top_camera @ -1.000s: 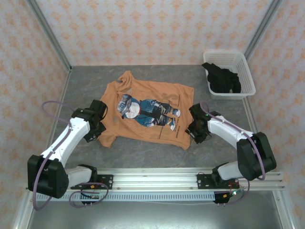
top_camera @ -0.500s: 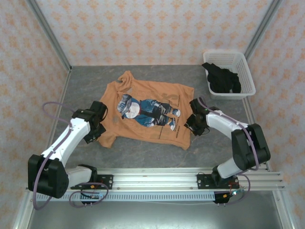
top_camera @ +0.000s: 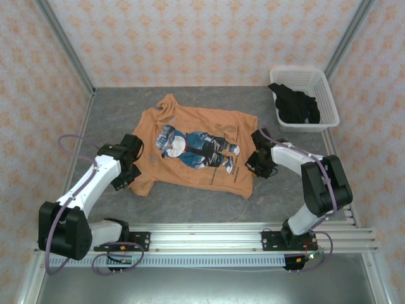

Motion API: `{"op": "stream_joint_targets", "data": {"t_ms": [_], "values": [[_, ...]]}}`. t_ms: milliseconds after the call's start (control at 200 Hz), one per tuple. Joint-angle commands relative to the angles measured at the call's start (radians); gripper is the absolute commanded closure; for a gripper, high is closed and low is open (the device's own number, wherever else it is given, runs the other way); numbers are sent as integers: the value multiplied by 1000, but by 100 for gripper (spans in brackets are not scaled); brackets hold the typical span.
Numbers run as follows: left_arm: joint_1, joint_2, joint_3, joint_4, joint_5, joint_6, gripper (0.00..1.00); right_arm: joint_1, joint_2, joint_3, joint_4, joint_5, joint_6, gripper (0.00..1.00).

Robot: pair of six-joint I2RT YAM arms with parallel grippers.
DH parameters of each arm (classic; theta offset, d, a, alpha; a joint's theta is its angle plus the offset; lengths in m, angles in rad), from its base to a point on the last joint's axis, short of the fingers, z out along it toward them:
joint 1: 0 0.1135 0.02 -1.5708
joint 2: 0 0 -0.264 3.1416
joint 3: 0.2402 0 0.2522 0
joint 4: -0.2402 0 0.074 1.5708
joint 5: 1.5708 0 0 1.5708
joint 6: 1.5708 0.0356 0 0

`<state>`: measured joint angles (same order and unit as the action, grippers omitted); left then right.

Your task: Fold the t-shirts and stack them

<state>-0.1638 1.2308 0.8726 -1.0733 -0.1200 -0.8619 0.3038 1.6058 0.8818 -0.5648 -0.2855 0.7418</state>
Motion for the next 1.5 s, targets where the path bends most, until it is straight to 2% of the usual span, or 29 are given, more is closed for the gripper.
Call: {"op": "stream_joint_targets", "data": {"t_ms": [0,400,630,831,1131,1231,1286,1406,1491], "values": [[-8,9,20,-5,-26,15,100,-3,-10,22,-38,52,-2,100],[-8,14,21,-2,-30,16,100,-3,-79,128,-206,86,-4,100],[-7,18,26,-1,-29,16,100,-4,-54,208,-280,114,-18,100],[-8,14,32,-8,-37,14,100,-16,1,297,-308,154,-40,100],[-9,23,30,-4,-34,16,100,-35,188,385,-251,136,-65,100],[-13,25,32,-5,-32,16,100,-50,210,391,-221,130,-62,100],[-16,24,30,-9,-29,18,100,-57,200,394,-221,132,-59,90],[-20,17,23,-12,-24,22,100,-61,130,376,-260,163,-36,60],[-23,13,18,-13,-20,23,100,-60,12,292,-292,184,55,50]]}}
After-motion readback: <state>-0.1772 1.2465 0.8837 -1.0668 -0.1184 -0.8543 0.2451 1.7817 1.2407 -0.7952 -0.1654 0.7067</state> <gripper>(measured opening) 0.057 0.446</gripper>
